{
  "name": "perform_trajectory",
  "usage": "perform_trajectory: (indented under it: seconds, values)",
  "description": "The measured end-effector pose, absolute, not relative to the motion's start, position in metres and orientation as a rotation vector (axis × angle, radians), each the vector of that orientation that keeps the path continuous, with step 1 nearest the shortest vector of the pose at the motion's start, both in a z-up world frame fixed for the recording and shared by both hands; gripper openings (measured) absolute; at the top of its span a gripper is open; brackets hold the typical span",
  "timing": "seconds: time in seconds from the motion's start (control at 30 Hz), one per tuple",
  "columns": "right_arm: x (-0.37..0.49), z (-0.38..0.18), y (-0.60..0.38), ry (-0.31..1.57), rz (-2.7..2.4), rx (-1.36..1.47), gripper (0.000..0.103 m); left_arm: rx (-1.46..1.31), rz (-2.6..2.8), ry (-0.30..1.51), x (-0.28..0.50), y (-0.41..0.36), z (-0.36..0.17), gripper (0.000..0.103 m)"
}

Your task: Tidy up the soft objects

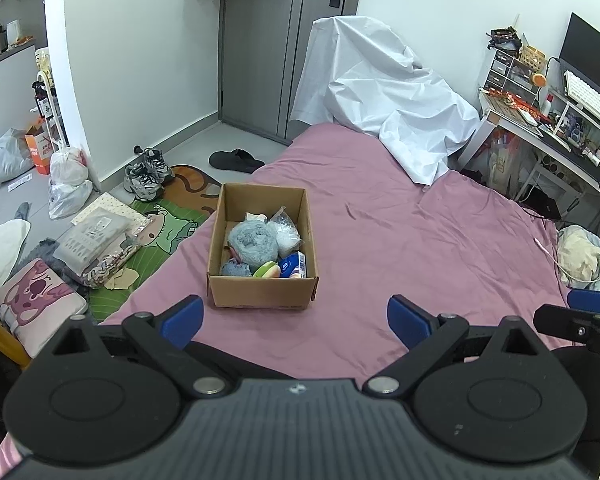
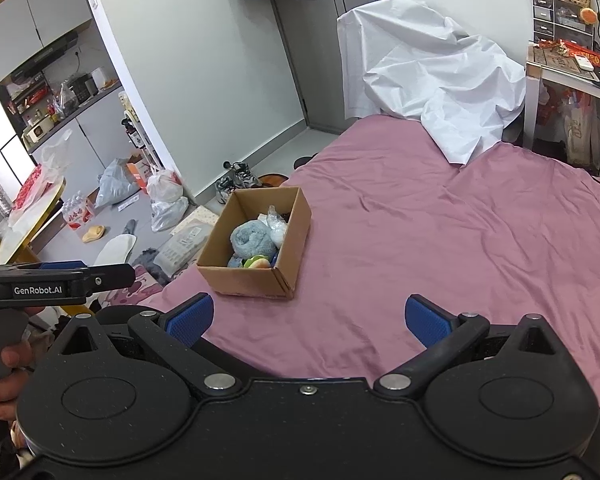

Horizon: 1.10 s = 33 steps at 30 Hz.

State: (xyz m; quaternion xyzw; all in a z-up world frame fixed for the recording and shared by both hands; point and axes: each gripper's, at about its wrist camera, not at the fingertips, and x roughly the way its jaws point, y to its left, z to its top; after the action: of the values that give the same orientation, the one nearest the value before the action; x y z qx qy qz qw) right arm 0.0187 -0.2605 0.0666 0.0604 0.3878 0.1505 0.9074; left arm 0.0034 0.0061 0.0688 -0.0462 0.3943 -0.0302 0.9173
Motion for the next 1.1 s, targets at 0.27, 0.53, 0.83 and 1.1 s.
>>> perform_trajectory:
  seconds: [0.27,0.53,0.83,1.1]
  values:
    - [0.0196,0.0681,-0.2609,0.805,0.3,0.129,0.103,-0.093,-0.064,0.809,0.0022,0.0055,0.0695,0.098]
    - [0.0207,0.0666,-0.2613,0.804,0.303,0.135,0.103,-0.089,-0.065,0.812,0.0009,0.0027,0.0712,0.098]
    - [0.0218,0.0644,-0.2632,0.808,0.308,0.139,0.103,-0.081,-0.076,0.81,0.0,-0.0016,0.069,0.098]
    - [0.0218,0.0648,-0.2639,0.806,0.307,0.14,0.103,-0.081,-0.079,0.795,-0.0021,0.0021,0.0699,0.098]
